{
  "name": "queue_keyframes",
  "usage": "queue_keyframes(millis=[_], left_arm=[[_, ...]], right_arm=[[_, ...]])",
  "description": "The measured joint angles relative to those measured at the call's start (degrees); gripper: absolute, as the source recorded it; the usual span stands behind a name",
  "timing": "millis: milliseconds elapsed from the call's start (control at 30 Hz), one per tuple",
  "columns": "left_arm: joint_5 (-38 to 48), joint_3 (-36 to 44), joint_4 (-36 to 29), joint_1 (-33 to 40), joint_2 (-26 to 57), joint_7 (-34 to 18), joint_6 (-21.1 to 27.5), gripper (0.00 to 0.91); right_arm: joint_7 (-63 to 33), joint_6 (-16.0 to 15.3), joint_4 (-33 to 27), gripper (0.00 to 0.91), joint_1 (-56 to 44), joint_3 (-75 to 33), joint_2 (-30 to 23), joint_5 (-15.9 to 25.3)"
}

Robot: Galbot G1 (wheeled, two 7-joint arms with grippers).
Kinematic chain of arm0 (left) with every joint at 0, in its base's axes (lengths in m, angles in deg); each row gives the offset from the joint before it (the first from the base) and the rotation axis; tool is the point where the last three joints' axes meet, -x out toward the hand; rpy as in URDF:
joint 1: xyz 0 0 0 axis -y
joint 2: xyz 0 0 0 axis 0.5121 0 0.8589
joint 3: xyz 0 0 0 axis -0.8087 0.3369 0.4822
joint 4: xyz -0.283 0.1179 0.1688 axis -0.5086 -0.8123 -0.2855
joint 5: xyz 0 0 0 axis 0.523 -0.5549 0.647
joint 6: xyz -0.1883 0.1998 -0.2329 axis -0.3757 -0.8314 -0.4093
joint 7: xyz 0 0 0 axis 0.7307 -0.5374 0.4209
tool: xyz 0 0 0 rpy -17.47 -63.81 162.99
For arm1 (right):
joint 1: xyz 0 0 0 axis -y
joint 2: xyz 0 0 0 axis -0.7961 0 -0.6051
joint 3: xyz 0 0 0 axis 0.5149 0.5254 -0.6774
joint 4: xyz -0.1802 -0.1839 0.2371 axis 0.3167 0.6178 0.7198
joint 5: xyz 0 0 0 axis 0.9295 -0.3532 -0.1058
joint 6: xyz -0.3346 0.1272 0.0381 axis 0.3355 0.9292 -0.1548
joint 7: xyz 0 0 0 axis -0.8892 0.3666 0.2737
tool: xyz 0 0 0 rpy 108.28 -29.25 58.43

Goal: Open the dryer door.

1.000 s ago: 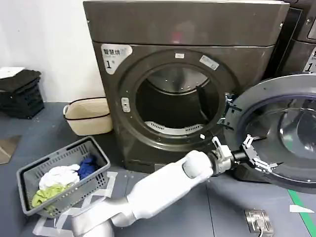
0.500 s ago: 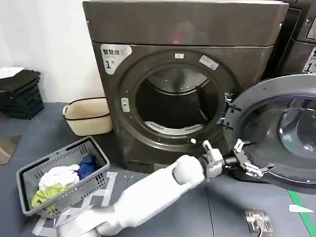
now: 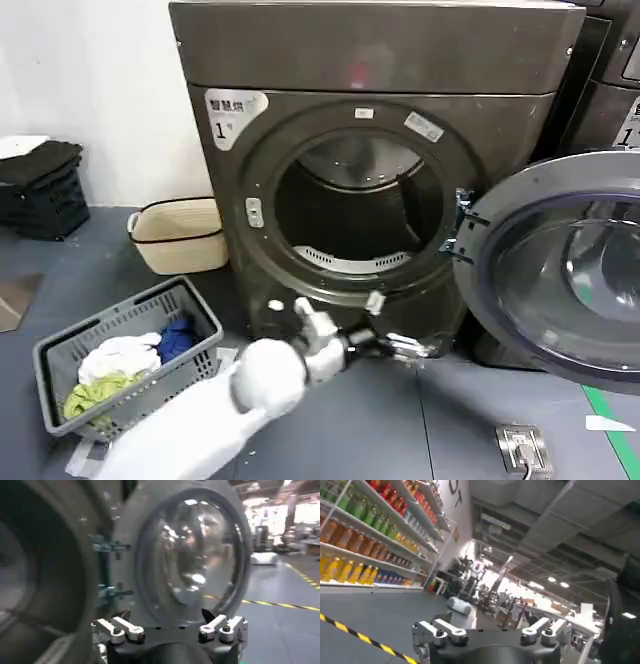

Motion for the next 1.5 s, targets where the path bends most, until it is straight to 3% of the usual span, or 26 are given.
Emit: queue_keyframes(millis=[200,367,833,1167,1500], left_arm=[[6.1,-10.4,-4.8,-9.3,6.4,-5.3,4.3,0.907],[12.6,-19.3,-6.7,-16.0,10.2,-14.1,7.8,0.907],[37.6,-35.1,-3.8,-20.3,17.1,-35.6,22.4,0.907],[56.0,-43.8,0.1,-22.2,19.4,-52.0,22.6,0.907],[71.4,-45.9,7.3,-20.6,22.4,-59.0,22.6,0.907]], right_arm=[[0.1,0.0,-0.5,0.907,0.1,0.7,0.0,-0.2],[0.1,0.0,-1.1,0.907,0.3,1.4,0.0,-0.2],[0.8,0.1,-2.9,0.907,0.7,2.4,0.0,-1.2],[1.6,0.1,-3.1,0.907,1.6,3.8,0.0,-1.3],[1.9,0.5,-3.2,0.907,2.0,5.1,0.0,-1.0]])
